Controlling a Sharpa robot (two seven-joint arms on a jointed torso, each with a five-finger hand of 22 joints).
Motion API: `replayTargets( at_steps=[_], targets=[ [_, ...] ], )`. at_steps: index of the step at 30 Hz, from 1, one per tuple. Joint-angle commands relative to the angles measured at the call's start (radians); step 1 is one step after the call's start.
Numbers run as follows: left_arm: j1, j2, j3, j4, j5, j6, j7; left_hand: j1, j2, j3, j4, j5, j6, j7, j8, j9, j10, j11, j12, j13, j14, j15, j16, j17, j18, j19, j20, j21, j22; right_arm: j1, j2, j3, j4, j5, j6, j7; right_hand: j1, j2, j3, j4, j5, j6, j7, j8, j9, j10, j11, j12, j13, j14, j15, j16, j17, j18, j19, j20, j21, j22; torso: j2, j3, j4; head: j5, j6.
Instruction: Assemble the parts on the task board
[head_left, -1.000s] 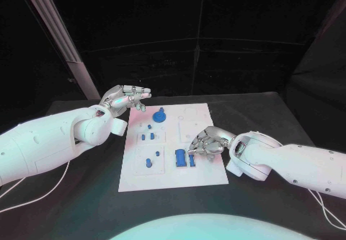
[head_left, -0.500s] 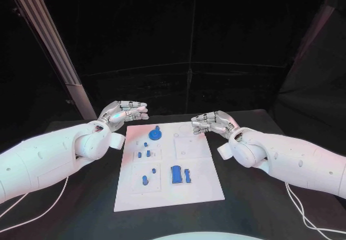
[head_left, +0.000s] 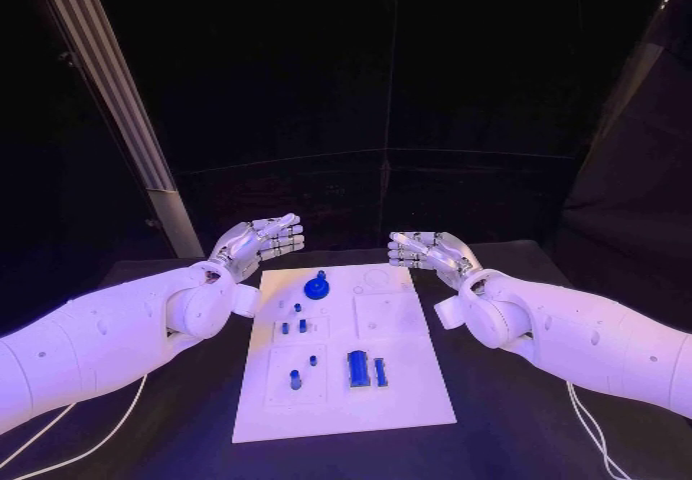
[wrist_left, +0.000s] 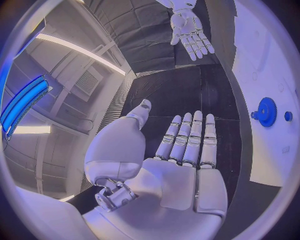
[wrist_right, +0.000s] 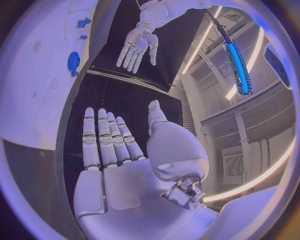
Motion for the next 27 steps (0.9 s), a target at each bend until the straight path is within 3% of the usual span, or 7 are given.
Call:
replayTargets(
  at_steps=[1,2,10,11,13,15,27],
  targets=[
    [-0.007,-0.007,0.007,0.036,0.001,-0.088,0.017,-0.31,0.018,-0.068,-0.009,-0.017,-0.231,-0.036,-0.023,-0.019,-0.236,-0.04,-0.097,-0.018,-0.224,-0.035,-0.05,-0.097,-0.054,-0.19,-0.063,-0.034,-0.077,0.009,-0.009,-0.003,0.042,0.054,-0.092,0.021,-0.326,-0.042,0.044,0.034,-0.024,-0.22,-0.049,-0.019,-0.026,-0.251,-0.037,-0.069,-0.02,-0.273,-0.059,-0.024,-0.074,-0.044,-0.251,-0.053,-0.039,-0.024,-0.004,0.0055,0.018,0.018,0.032],
    [-0.01,-0.01,0.009,0.049,0.002,-0.11,0.02,-0.335,0.018,-0.074,-0.009,-0.017,-0.249,-0.039,-0.023,-0.019,-0.255,-0.043,-0.097,-0.018,-0.243,-0.108,-0.053,-0.097,-0.055,-0.205,-0.068,-0.034,-0.083,0.011,-0.013,-0.005,0.058,0.067,-0.114,0.026,-0.351,-0.045,0.047,0.034,-0.024,-0.237,-0.053,-0.019,-0.026,-0.271,-0.04,-0.069,-0.02,-0.295,-0.059,-0.024,-0.074,-0.049,-0.271,-0.057,-0.043,-0.024,-0.005,0.0066,0.0213,0.022,0.039],
    [-0.048,-0.042,0.042,0.203,0.01,-0.361,0.055,-0.505,0.018,-0.111,-0.009,-0.017,-0.376,-0.111,-0.023,-0.019,-0.385,-0.121,-0.097,-0.018,-0.366,-0.108,-0.15,-0.097,-0.076,-0.309,-0.103,-0.034,-0.125,0.031,-0.062,-0.026,0.233,0.212,-0.356,0.075,-0.53,-0.129,0.134,0.034,-0.024,-0.357,-0.081,-0.019,-0.026,-0.408,-0.114,-0.069,-0.02,-0.445,-0.059,-0.024,-0.074,-0.066,-0.408,-0.087,-0.118,-0.024,-0.008,0.0098,0.0314,0.034,0.061],
    [-0.052,-0.046,0.046,0.222,0.011,-0.393,0.059,-0.524,0.018,-0.115,-0.009,-0.017,-0.39,-0.111,-0.023,-0.019,-0.398,-0.121,-0.097,-0.018,-0.379,-0.108,-0.15,-0.097,-0.076,-0.321,-0.107,-0.034,-0.129,0.033,-0.067,-0.028,0.251,0.227,-0.38,0.08,-0.549,-0.129,0.134,0.034,-0.024,-0.371,-0.151,-0.019,-0.026,-0.423,-0.114,-0.069,-0.02,-0.461,-0.059,-0.024,-0.074,-0.067,-0.423,-0.089,-0.118,-0.024,-0.008,0.0098,0.0314,0.034,0.061],
    [-0.061,-0.054,0.054,0.26,0.013,-0.454,0.068,-0.557,0.018,-0.123,-0.009,-0.017,-0.414,-0.111,-0.023,-0.019,-0.424,-0.121,-0.097,-0.018,-0.403,-0.108,-0.15,-0.097,-0.076,-0.341,-0.114,-0.034,-0.138,0.036,-0.076,-0.032,0.282,0.252,-0.424,0.089,-0.584,-0.129,0.134,0.034,-0.024,-0.394,-0.151,-0.019,-0.026,-0.45,-0.114,-0.069,-0.02,-0.49,-0.059,-0.024,-0.074,-0.147,-0.45,-0.162,-0.118,-0.024,-0.008,0.0098,0.0314,0.034,0.061],
    [-0.07,-0.062,0.061,0.294,0.014,-0.51,0.075,-0.589,0.018,-0.128,-0.009,-0.017,-0.438,-0.111,-0.023,-0.019,-0.449,-0.121,-0.097,-0.018,-0.426,-0.108,-0.15,-0.097,-0.151,-0.361,-0.12,-0.034,-0.145,0.039,-0.083,-0.035,0.308,0.274,-0.46,0.096,-0.618,-0.129,0.134,0.034,-0.024,-0.417,-0.151,-0.019,-0.026,-0.476,-0.114,-0.069,-0.02,-0.519,-0.059,-0.024,-0.074,-0.147,-0.476,-0.162,-0.118,-0.024,-0.008,0.0098,0.0314,0.034,0.061],
    [-0.093,-0.082,0.081,0.388,0.019,-0.664,0.097,-0.731,0.018,-0.208,-0.009,-0.017,-0.544,-0.111,-0.023,-0.019,-0.557,-0.121,-0.097,-0.018,-0.529,-0.108,-0.15,-0.097,-0.151,-0.445,-0.193,-0.034,-0.234,0.044,-0.095,-0.04,0.351,0.31,-0.519,0.109,-0.766,-0.129,0.134,0.034,-0.024,-0.518,-0.151,-0.019,-0.026,-0.591,-0.114,-0.069,-0.02,-0.643,-0.059,-0.024,-0.074,-0.147,-0.591,-0.162,-0.118,-0.024,-0.008,0.0098,0.0314,0.034,0.061]
  ],
)
